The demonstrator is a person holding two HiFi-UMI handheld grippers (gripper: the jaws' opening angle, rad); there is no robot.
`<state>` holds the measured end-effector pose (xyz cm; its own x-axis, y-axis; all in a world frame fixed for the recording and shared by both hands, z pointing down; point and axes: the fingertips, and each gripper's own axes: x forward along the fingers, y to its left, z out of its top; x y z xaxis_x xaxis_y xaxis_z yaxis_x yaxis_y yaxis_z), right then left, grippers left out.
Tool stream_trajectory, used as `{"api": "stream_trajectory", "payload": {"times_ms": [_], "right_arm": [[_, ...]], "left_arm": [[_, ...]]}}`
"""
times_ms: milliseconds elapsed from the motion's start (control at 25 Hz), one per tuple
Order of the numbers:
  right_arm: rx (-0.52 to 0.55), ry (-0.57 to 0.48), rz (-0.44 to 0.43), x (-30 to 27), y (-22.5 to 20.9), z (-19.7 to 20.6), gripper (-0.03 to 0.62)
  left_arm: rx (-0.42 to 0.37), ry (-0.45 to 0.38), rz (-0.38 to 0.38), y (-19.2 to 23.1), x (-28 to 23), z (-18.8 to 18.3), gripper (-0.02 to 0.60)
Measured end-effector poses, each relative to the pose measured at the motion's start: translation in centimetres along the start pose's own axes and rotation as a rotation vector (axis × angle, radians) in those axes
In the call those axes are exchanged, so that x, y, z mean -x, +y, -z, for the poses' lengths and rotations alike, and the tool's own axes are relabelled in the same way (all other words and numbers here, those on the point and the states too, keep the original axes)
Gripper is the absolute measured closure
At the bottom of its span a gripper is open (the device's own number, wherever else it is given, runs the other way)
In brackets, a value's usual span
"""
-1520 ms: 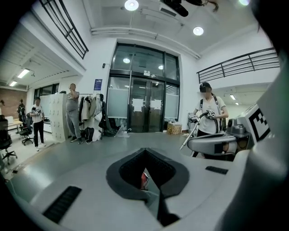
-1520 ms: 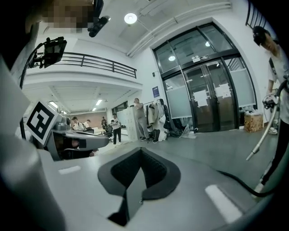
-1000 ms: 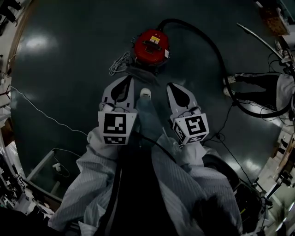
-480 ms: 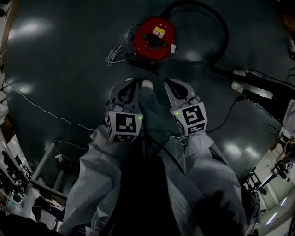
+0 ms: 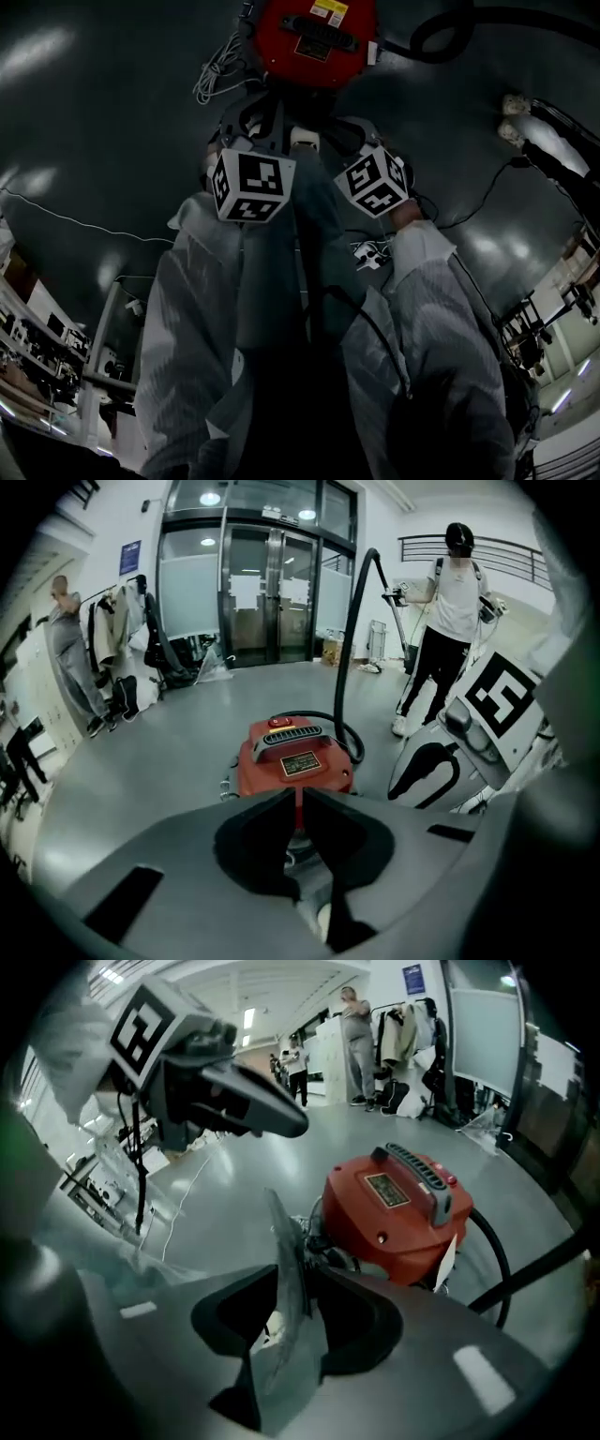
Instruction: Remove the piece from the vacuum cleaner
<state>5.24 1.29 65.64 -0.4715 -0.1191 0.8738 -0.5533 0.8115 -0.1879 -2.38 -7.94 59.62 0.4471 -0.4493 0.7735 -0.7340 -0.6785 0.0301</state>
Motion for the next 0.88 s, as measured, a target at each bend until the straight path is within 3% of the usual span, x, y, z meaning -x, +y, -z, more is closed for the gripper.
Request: {"api": "stream_trajectory", "payload": {"times_ms": [80,280,440,640,880], "right_arm": [[0.058,0.043,0.002,-2.0,-0.4,1.0,0.477],[0.133,0.099,-0.017,-5.2,0.2,2.4,0.441],[0.127,0.116,0.023,-6.5,0.2,3.0,0.439],[0.191,0.126,0.067,-6.6,0.6,3.6,0.477],[0.144,0.143,0.002,-6.8,1.4,3.7,0.558]], "left_arm": [[-0.053,0.001,0.024,0.6,-2.2,0.1,0.508],[-0.084,0.027,0.073,0.9,-6.3,0.6,0.435],[-0.150,0.055,0.081,0.2,-8.7,1.1,0.433],[-0.077,0.013,0.074,0.0,-8.8,1.5,0.433],[-0.085,0.031,0.056,0.1,-8.9,1.4,0.433]]}}
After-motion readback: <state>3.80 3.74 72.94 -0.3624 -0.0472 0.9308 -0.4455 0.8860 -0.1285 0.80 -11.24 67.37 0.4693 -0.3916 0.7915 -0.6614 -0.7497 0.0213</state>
